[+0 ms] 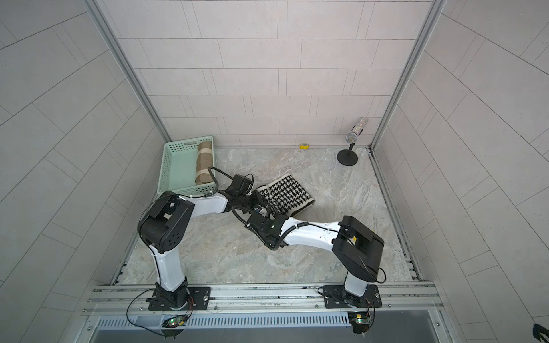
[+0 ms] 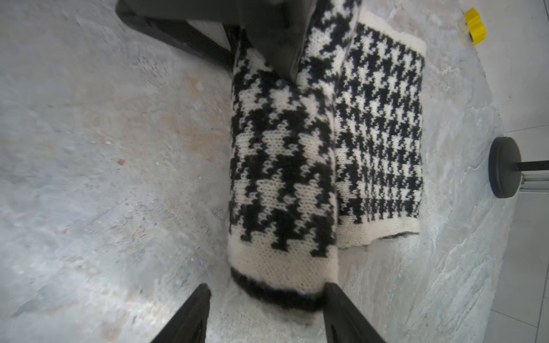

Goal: Roll up the scarf and place it into the basket
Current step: Roll the scarf at the center of the board.

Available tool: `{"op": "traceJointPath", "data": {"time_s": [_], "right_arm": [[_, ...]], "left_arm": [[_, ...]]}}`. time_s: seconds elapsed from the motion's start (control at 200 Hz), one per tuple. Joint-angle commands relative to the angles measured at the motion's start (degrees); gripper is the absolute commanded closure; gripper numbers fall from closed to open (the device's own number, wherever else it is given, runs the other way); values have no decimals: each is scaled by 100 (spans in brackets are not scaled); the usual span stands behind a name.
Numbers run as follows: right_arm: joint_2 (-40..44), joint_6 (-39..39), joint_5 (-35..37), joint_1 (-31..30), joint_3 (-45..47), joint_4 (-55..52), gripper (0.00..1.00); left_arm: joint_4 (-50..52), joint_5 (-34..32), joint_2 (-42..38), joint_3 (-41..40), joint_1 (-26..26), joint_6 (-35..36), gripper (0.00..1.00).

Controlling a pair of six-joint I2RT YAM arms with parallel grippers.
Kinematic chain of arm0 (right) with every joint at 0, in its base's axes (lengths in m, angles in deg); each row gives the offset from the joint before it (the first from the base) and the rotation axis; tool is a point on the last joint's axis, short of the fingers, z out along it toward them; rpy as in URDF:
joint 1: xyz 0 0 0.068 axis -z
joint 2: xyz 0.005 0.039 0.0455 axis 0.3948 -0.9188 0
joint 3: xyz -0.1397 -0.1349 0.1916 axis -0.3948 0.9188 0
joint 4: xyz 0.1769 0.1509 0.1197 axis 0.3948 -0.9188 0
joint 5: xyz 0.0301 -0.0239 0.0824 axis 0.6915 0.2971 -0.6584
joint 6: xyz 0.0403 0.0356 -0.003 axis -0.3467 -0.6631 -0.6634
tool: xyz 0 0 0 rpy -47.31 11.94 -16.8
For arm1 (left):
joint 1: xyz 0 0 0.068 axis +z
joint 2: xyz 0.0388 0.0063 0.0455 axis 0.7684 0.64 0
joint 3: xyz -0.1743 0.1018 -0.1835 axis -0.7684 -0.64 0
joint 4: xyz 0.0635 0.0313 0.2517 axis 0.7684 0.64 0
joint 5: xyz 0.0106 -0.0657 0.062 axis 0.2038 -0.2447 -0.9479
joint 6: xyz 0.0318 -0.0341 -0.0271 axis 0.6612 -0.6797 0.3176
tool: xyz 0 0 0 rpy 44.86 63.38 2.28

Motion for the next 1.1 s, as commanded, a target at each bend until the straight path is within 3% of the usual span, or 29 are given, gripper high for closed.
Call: {"op": "traceJointPath", "data": {"time_s": [0.0, 0.135, 0.225, 0.37, 0.46, 0.641, 0.836, 0.996, 1.096], "right_arm": [[-289, 327, 356, 16, -71, 349, 35], [-702, 491, 317, 101, -111, 543, 35], [-985, 467, 224, 235, -132, 530, 40], [-1114, 289, -141, 478, -175, 383, 75], [-809, 131, -667, 610, -181, 264, 86], [68, -421, -2780, 1178, -137, 200, 93], [369, -1057, -5054, 1848, -82, 450, 95], [380, -1521, -6660, 2411, 165, 1062, 96], [295, -1617, -7281, 2665, 213, 1230, 95]], "left_arm": [[52, 28, 70, -40, 27, -45, 57], [17, 150, -3, -69, 36, -88, 56], [-16, 272, -72, -95, 44, -132, 54], [16, 381, -294, -188, 93, -158, 43], [12, 337, -628, -373, 201, -204, 34], [387, -75, -1679, -797, 482, 21, 30], [1096, -552, -2553, -1002, 485, 564, 29], [1098, -535, -2766, -1171, 442, 732, 30], [999, -395, -2603, -1116, 361, 861, 30]]}}
